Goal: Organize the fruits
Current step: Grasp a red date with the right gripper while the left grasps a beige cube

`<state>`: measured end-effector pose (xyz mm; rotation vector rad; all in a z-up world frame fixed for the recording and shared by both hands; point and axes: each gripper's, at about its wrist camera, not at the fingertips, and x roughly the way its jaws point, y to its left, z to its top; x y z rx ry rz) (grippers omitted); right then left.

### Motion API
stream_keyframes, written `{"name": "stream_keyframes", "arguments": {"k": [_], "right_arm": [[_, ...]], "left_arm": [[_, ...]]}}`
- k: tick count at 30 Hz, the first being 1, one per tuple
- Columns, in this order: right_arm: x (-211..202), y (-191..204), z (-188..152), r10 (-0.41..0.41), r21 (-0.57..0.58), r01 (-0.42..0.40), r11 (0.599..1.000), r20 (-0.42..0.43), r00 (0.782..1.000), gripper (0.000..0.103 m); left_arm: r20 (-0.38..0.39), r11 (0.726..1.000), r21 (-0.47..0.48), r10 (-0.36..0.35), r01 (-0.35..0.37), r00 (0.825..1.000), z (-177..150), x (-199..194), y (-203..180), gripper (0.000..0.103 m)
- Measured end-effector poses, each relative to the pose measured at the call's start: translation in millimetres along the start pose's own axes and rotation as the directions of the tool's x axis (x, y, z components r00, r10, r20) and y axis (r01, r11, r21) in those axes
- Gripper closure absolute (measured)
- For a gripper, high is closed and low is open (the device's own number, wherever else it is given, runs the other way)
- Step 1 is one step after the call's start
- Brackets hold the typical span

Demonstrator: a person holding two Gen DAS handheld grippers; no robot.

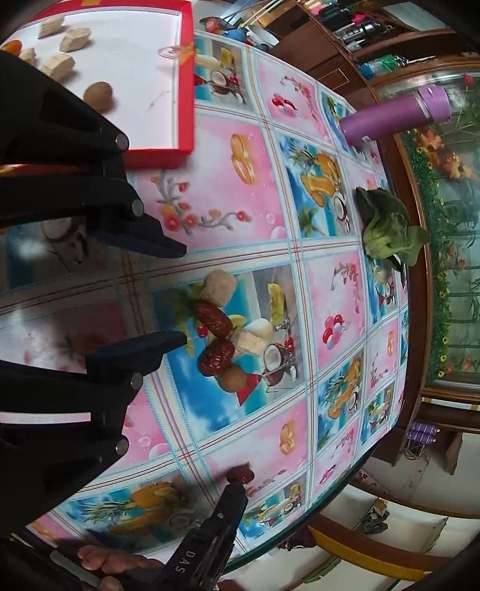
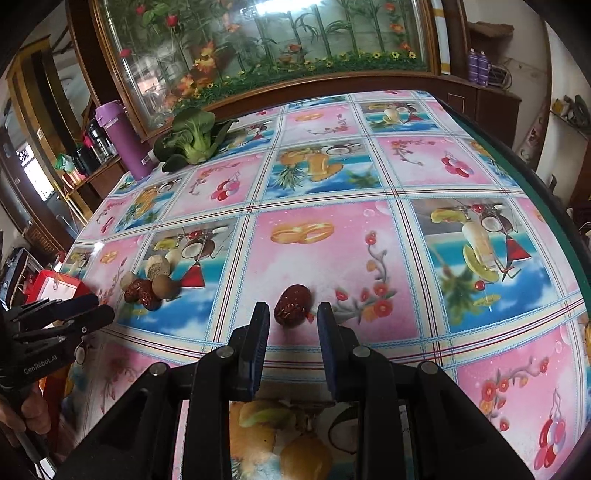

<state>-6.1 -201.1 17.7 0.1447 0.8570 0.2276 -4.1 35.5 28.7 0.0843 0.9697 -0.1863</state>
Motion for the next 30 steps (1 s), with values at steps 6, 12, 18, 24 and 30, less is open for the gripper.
{"name": "stream_keyframes", "arguments": {"k": [6, 12, 18, 24, 30], "right_arm": [[6, 0, 2, -0.008, 0.015, 0.009, 1.000, -0.015, 1.000, 0.077], [7, -3, 1, -0.004, 0.037, 0.005, 0.999, -0.020, 1.000, 0.077], [8, -6, 1, -0.001, 0.054, 0.002, 0.999, -0.020, 1.000, 0.077], [12, -3, 3, -0.023, 0.034, 0.024, 0.999, -0.025, 0.999, 0.077], [15, -1, 5, -0.032, 0.018, 0.032, 0.999, -0.017, 0.999, 0.076]], "left_arm": [[-0.010, 0.999, 0.043, -0.026, 0.026, 1.000, 12, 12, -7, 0.060], [-0.025, 0.996, 0.078, -0.043, 0.045, 0.999, 18, 24, -11, 0.062], [-0.050, 0.991, 0.086, -0.097, 0.101, 0.994, 19, 34, -16, 0.066], [-0.045, 0.990, 0.111, -0.083, 0.088, 0.996, 18, 33, -21, 0.066], [-0.037, 0.991, 0.103, -0.078, 0.081, 0.996, 19, 35, -23, 0.066]]}}
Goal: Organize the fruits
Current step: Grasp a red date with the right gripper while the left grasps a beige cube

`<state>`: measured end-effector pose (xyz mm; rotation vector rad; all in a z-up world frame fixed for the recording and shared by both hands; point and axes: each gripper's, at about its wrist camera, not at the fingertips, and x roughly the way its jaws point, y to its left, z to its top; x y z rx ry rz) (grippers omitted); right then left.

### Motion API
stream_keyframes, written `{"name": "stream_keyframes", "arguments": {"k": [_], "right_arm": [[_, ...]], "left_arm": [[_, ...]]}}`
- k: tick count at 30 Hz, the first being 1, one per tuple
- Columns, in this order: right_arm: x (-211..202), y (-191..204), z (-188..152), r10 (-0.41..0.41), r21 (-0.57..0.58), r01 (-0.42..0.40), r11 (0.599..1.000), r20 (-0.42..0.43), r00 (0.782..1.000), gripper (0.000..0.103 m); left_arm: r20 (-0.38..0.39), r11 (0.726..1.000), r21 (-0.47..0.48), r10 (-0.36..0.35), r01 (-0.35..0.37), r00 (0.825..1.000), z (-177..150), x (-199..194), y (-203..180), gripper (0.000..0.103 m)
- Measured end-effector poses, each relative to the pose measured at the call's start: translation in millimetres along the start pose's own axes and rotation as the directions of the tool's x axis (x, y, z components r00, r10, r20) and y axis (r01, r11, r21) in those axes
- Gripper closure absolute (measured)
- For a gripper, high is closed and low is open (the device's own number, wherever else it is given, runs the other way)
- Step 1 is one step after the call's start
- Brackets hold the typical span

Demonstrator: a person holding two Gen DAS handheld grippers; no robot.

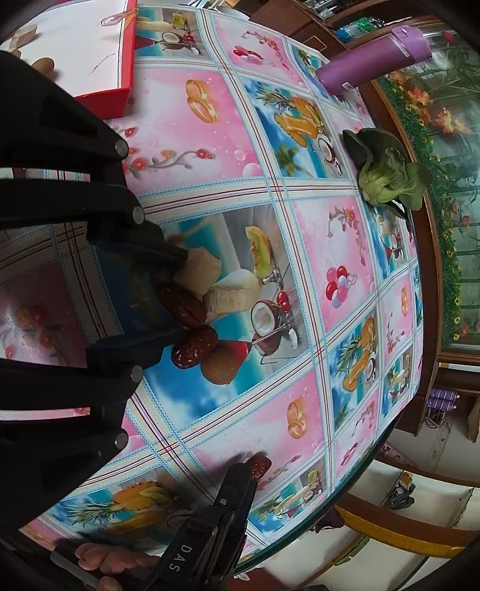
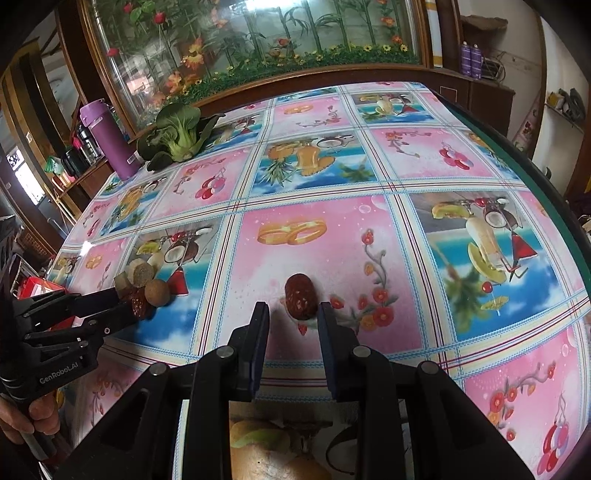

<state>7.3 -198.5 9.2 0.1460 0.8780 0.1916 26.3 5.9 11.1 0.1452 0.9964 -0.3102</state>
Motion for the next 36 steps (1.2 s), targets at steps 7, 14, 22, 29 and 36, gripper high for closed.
{"name": "stream_keyframes", "arguments": {"k": [7, 14, 22, 29, 36], "right_arm": [[3, 4, 2, -0.031, -0.027, 0.031, 0.999, 0.019, 0.999, 0.078], [3, 1, 2, -0.030, -0.014, 0.030, 0.999, 0.021, 0.999, 0.086], [-7, 7, -4, 0.039, -0.022, -0.038, 0.999, 0.040, 0.998, 0.086], [-11, 24, -12, 0.114, -0.030, -0.114, 0.993, 0.022, 0.993, 0.086], [-2, 26, -12, 0.090, -0.038, -0.090, 0.995, 0.007, 0.996, 0.086]], "left_arm": [[-0.001, 1.000, -0.016, 0.008, -0.008, 1.000, 1, 0, -1, 0.067], [0.001, 0.997, -0.074, 0.017, -0.017, 1.000, -1, -2, 3, 0.076], [0.005, 0.989, -0.145, -0.026, 0.027, 1.000, -18, -13, 10, 0.089], [0.019, 0.982, -0.184, -0.031, 0.034, 0.999, -40, -27, 14, 0.090], [0.027, 0.988, -0.154, 0.008, -0.004, 1.000, -27, -21, 12, 0.089]]}}
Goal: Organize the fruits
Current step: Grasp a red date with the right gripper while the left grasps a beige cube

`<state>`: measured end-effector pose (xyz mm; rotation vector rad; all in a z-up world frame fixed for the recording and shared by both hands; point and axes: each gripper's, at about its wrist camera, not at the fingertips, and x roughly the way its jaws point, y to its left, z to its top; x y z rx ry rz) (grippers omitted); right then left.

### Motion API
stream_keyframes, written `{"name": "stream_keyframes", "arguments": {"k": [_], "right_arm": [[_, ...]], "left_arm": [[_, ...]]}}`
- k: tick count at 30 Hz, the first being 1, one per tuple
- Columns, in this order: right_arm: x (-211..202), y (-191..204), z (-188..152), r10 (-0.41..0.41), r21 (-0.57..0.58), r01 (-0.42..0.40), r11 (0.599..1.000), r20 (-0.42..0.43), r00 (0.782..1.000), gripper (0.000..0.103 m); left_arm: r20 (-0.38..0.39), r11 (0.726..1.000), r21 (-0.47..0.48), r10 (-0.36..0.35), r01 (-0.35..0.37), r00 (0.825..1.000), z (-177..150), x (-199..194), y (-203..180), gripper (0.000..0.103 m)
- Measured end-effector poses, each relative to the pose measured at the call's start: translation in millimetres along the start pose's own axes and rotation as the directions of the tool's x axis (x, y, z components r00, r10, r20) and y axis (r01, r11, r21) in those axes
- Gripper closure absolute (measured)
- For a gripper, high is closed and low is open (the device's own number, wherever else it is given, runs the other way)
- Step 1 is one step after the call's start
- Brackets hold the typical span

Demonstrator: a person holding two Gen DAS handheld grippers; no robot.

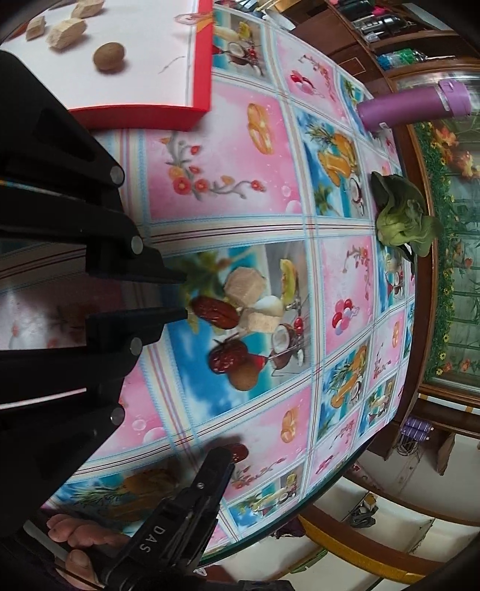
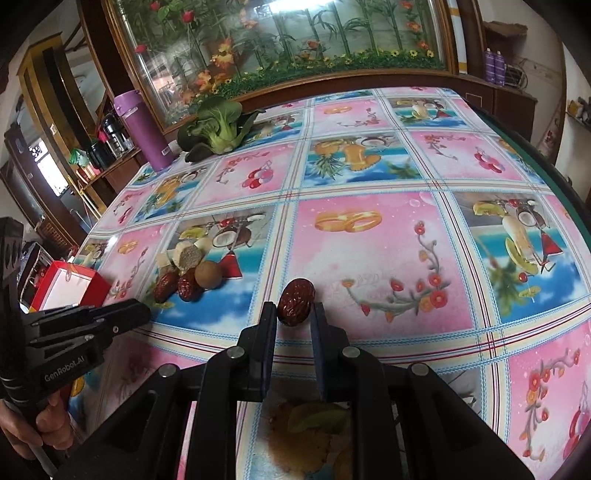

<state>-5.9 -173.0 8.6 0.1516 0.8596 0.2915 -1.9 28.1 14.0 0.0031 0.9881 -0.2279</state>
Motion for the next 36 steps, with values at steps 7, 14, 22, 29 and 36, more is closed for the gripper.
{"name": "stream_keyframes", "arguments": {"k": [7, 14, 22, 29, 36], "right_arm": [[2, -1, 0, -0.002, -0.001, 0.002, 1.000, -0.013, 1.000, 0.086], [3, -1, 1, -0.004, -0.004, 0.004, 1.000, -0.014, 1.000, 0.086], [4, -2, 1, 0.002, 0.008, -0.002, 1.000, -0.021, 1.000, 0.086], [3, -3, 2, 0.009, 0.019, -0.008, 1.000, -0.027, 1.000, 0.086], [3, -4, 2, 0.009, 0.016, -0.009, 1.000, -0.025, 1.000, 0.086]], "left_arm": [[-0.015, 1.000, 0.010, -0.014, 0.014, 1.000, 17, 14, -6, 0.078], [0.030, 0.999, 0.042, 0.017, -0.018, 0.999, 17, 6, -9, 0.044], [0.003, 0.998, 0.061, 0.032, -0.033, 0.999, 24, 23, -14, 0.045], [0.006, 0.997, 0.065, 0.039, -0.039, 0.999, 37, 31, -15, 0.053], [0.027, 0.993, 0.107, 0.048, -0.050, 0.998, 34, 31, -23, 0.070]]}}
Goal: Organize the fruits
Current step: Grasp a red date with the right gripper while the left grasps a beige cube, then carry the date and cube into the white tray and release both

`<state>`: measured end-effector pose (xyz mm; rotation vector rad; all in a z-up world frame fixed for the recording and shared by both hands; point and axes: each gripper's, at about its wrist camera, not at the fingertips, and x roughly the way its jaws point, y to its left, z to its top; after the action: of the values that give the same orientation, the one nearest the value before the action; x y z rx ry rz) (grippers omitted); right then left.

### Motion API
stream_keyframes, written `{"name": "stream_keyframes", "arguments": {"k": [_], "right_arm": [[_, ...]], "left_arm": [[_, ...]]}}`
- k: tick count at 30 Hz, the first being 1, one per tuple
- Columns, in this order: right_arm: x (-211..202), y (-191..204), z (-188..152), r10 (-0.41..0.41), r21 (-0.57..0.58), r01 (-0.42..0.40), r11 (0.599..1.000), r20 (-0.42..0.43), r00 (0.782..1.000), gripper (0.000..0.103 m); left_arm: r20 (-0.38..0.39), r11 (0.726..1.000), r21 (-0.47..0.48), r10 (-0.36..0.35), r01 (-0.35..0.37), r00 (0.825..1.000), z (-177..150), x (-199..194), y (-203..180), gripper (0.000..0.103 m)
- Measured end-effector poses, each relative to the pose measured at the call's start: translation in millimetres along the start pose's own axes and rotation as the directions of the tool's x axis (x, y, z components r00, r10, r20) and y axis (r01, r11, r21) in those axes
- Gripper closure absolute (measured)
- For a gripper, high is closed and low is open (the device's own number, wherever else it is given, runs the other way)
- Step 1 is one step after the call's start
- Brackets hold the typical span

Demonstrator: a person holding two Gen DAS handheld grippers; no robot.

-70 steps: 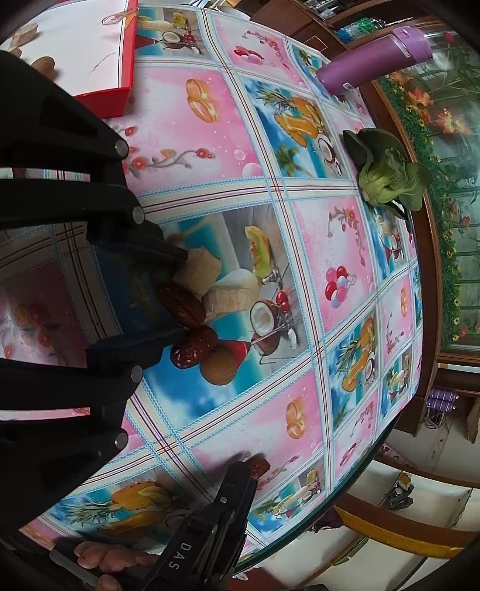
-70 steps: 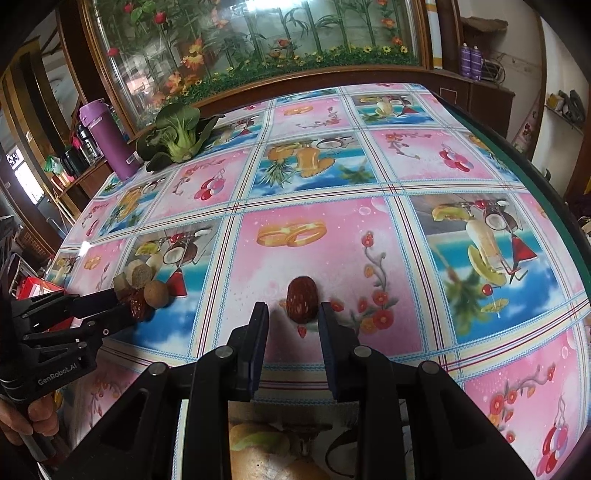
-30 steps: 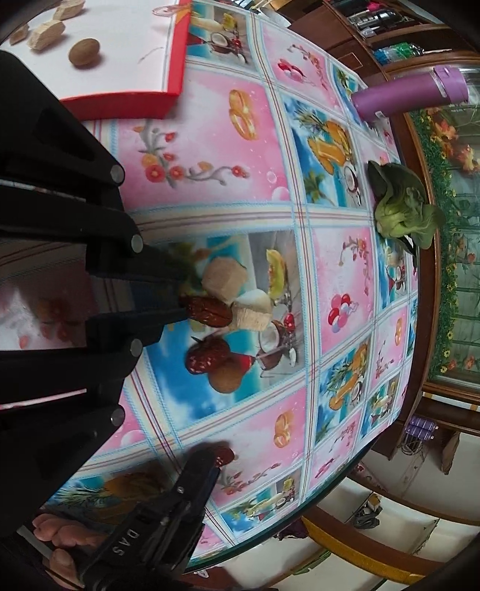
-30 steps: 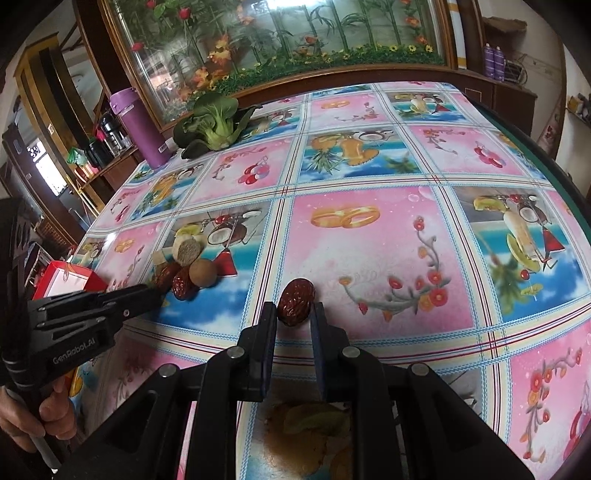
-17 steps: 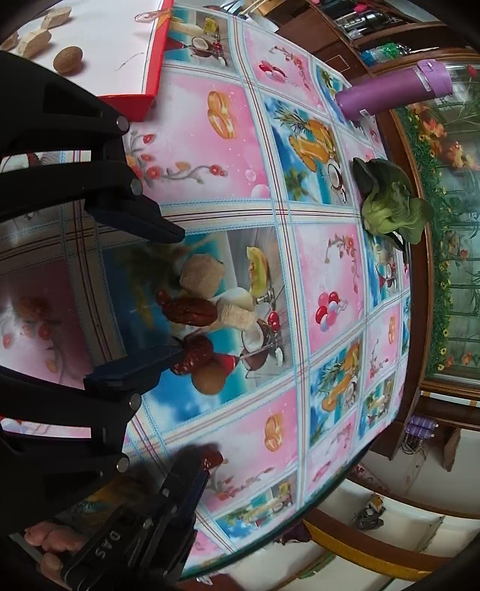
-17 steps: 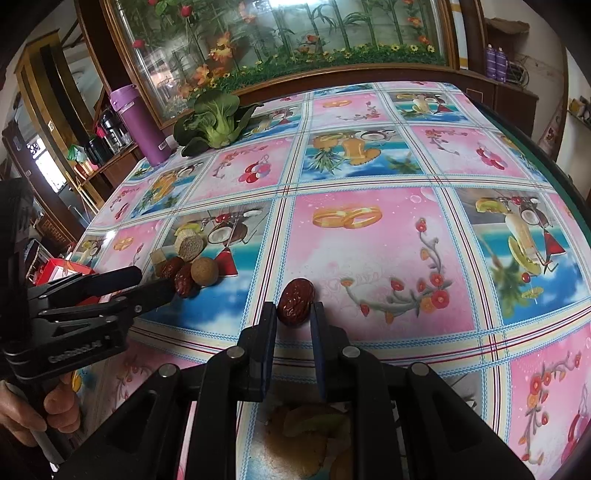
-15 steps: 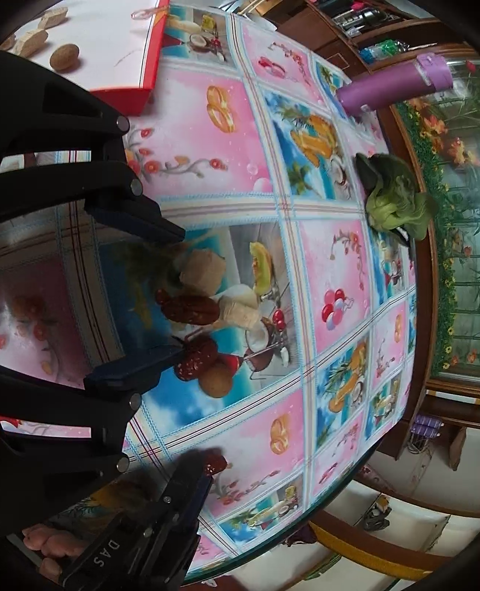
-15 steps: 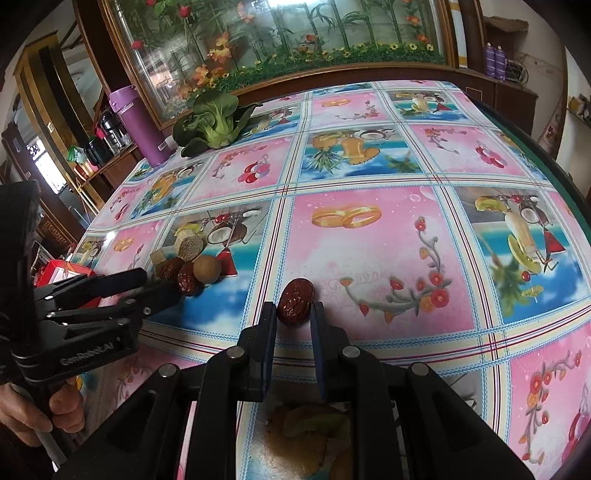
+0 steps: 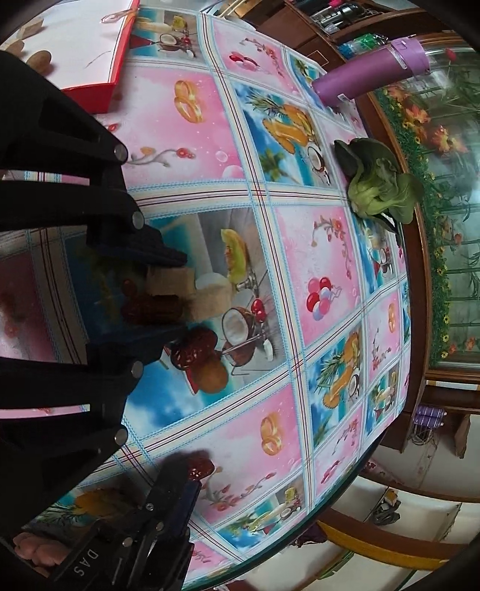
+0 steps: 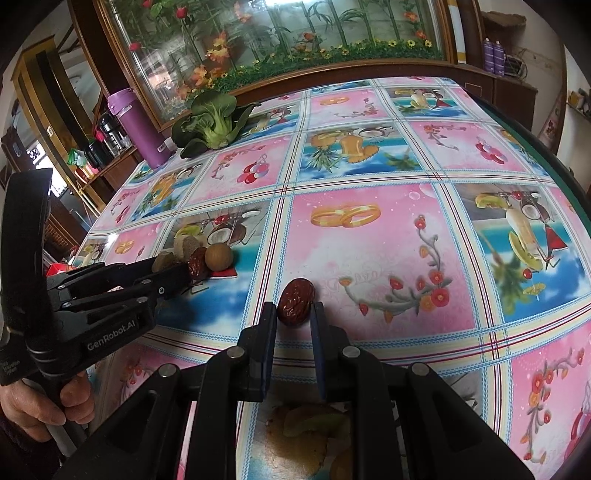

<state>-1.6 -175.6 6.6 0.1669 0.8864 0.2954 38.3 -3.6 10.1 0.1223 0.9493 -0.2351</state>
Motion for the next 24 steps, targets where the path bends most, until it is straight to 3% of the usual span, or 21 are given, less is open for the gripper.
{"name": "stream_keyframes", "arguments": {"k": [9, 16, 24], "right_arm": [[-2, -1, 0, 0.004, 0.002, -0.004, 1.000, 0.013, 1.000, 0.086], [-12, 4, -4, 0.019, -0.009, -0.018, 1.000, 0.044, 0.999, 0.086], [-13, 54, -24, 0.164, -0.014, -0.164, 0.986, -0.001, 0.986, 0.087]], "left_arm": [[0.000, 0.995, -0.088, -0.039, 0.039, 0.999, -23, -21, 8, 0.070], [0.056, 0.989, -0.136, -0.045, 0.052, 0.997, -62, -74, 12, 0.070], [0.124, 0.979, -0.203, 0.007, 0.018, 0.992, -101, -136, 43, 0.070]]}}
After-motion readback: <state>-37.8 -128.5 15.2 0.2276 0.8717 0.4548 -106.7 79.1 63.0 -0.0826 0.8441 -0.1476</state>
